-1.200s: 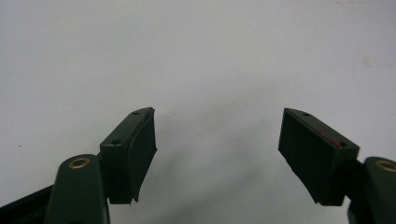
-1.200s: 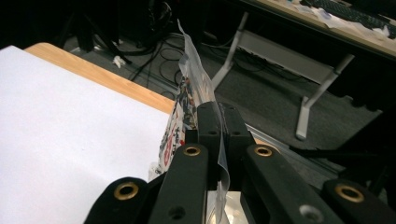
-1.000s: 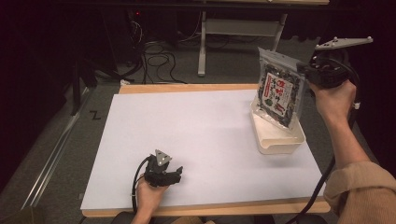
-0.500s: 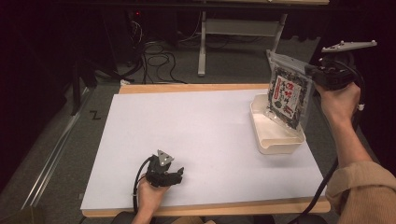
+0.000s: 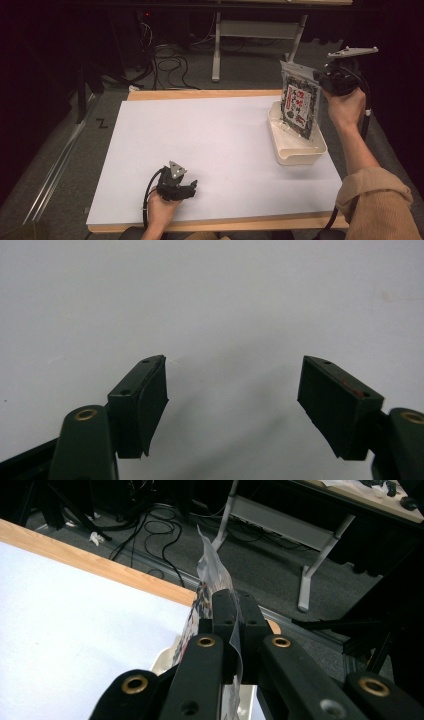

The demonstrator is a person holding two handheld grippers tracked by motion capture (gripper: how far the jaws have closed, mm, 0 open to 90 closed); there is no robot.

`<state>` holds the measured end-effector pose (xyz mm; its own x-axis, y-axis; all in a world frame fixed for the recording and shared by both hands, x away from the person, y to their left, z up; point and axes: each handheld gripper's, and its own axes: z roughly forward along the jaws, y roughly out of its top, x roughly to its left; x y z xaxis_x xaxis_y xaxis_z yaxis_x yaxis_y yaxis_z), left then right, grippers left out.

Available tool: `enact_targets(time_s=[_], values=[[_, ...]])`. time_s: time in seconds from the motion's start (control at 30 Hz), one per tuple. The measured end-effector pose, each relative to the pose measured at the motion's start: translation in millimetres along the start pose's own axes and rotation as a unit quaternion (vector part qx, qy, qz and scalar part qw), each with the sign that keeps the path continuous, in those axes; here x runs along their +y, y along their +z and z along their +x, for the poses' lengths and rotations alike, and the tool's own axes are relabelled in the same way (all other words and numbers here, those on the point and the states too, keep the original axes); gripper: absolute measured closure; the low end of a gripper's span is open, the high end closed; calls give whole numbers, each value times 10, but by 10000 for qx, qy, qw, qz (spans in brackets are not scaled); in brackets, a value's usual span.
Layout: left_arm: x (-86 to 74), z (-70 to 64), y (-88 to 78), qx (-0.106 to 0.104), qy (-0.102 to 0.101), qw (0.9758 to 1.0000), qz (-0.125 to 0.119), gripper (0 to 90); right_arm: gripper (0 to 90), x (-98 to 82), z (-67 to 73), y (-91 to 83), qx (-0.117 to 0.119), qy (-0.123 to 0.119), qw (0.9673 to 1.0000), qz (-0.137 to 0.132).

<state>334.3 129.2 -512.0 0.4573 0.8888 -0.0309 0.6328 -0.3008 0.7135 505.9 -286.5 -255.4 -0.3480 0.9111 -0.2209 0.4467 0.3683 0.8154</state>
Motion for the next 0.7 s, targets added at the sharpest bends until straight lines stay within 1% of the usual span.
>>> enact_targets(time_s=[0.1, 0.2, 0.23, 0.27, 0.3, 0.33, 0.37, 0.43, 0.47, 0.6, 0.63, 0.67, 0.7], values=[[-1, -10, -2, 1, 18, 10000, 6, 285, 900, -53, 0, 49, 86, -33, 9999, 59], [-6, -4, -8, 1, 12, 10000, 0, 285, 900, -153, 30, 99, 126, -106, 9998, 118], [-6, 0, -8, 2, 5, 10000, 3, 285, 900, -181, 33, 101, 126, -114, 9998, 36], [-6, 3, -5, 3, -9, 10000, 4, 285, 900, -197, 22, 92, 176, -93, 9998, -13], [-5, 2, 0, 6, -17, 10000, 4, 285, 900, -201, 14, 81, 232, -50, 9997, -30], [-5, 1, 2, -3, -12, 10000, 11, 285, 900, -203, 6, 71, 308, -62, 9995, -50], [-4, -2, 3, 10, 6, 10000, 22, 285, 900, -201, 11, 59, 316, -87, 9995, -40], [-5, -9, -2, 4, 19, 10000, 13, 285, 900, -188, 19, 46, 302, -177, 9994, -33], [-7, -13, -8, 3, 21, 10000, 9, 285, 900, -182, 19, 45, 299, -185, 9994, -35], [-11, -16, -38, -10, -19, 10000, -63, 285, 900, -139, -11, 92, 181, -127, 9998, 22], [-15, -14, -39, -15, -24, 10000, -50, 286, 900, -113, -27, 111, 148, -158, 9998, 28], [-22, -11, -36, -17, -20, 10000, -23, 285, 900, -81, -51, 130, 94, -139, 9999, 22], [-28, -7, -31, -27, -16, 10000, -7, 285, 900, -51, -82, 144, 83, -62, 9999, 4]])
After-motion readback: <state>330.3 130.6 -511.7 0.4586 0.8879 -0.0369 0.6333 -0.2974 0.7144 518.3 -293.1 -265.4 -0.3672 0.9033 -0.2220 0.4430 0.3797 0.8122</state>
